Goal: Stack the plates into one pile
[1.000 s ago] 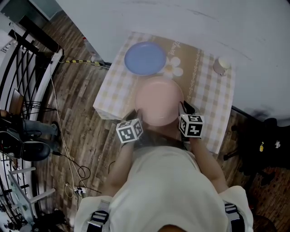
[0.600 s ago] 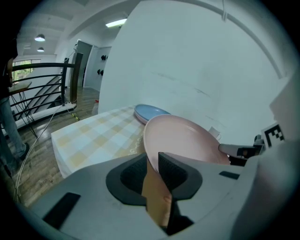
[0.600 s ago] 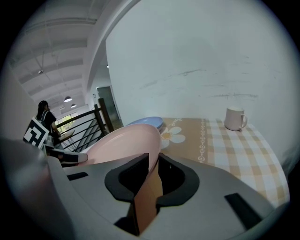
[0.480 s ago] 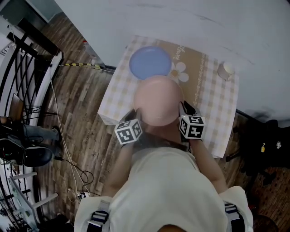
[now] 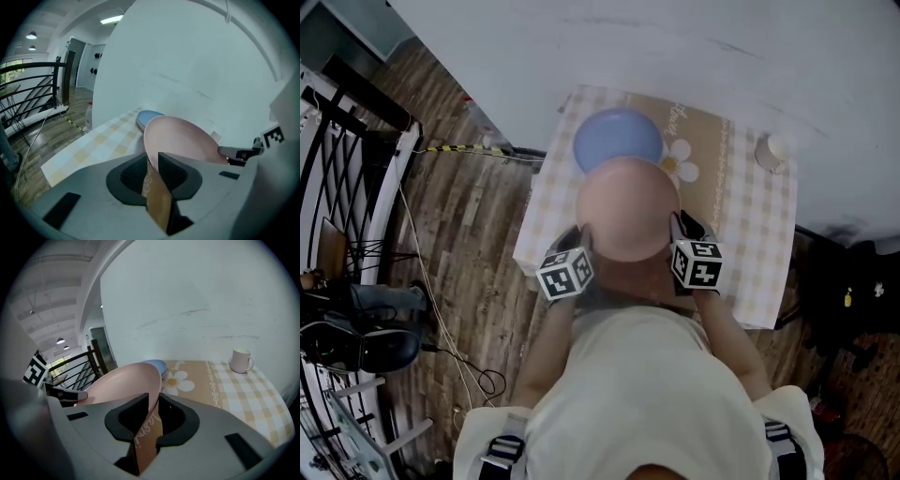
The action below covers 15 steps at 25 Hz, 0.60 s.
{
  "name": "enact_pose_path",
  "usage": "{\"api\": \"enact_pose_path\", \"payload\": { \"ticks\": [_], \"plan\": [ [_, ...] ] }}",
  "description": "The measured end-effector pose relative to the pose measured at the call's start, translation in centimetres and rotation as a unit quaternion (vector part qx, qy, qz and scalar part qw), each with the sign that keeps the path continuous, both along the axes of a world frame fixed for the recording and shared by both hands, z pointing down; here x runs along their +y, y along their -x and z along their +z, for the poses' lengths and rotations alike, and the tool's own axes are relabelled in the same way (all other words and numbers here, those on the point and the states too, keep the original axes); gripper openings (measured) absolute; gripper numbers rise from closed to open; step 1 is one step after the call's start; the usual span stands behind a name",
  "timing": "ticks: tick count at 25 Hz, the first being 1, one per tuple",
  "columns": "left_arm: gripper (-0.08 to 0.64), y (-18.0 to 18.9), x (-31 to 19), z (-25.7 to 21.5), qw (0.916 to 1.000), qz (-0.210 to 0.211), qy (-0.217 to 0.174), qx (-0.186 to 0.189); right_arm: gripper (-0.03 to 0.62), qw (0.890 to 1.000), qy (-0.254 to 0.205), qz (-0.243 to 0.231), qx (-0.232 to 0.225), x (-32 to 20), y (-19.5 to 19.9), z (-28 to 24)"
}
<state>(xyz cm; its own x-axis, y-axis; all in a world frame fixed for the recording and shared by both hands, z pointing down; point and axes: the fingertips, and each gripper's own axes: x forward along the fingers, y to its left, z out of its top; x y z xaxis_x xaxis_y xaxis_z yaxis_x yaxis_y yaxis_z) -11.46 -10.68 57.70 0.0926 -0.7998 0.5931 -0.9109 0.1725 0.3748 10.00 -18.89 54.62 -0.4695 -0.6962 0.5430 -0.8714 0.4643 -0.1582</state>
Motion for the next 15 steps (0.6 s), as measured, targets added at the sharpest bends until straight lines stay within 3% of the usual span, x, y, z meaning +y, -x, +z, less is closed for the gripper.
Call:
{"api": "enact_pose_path", "payload": {
  "ticks": [15],
  "plan": [
    [0.065, 5.3, -5.4, -0.9, 0.9990, 0.042, -0.011, 0.005, 0.063, 0.999, -0.003, 0.033, 0.007, -3.3, 4.6, -0.3]
  ]
}}
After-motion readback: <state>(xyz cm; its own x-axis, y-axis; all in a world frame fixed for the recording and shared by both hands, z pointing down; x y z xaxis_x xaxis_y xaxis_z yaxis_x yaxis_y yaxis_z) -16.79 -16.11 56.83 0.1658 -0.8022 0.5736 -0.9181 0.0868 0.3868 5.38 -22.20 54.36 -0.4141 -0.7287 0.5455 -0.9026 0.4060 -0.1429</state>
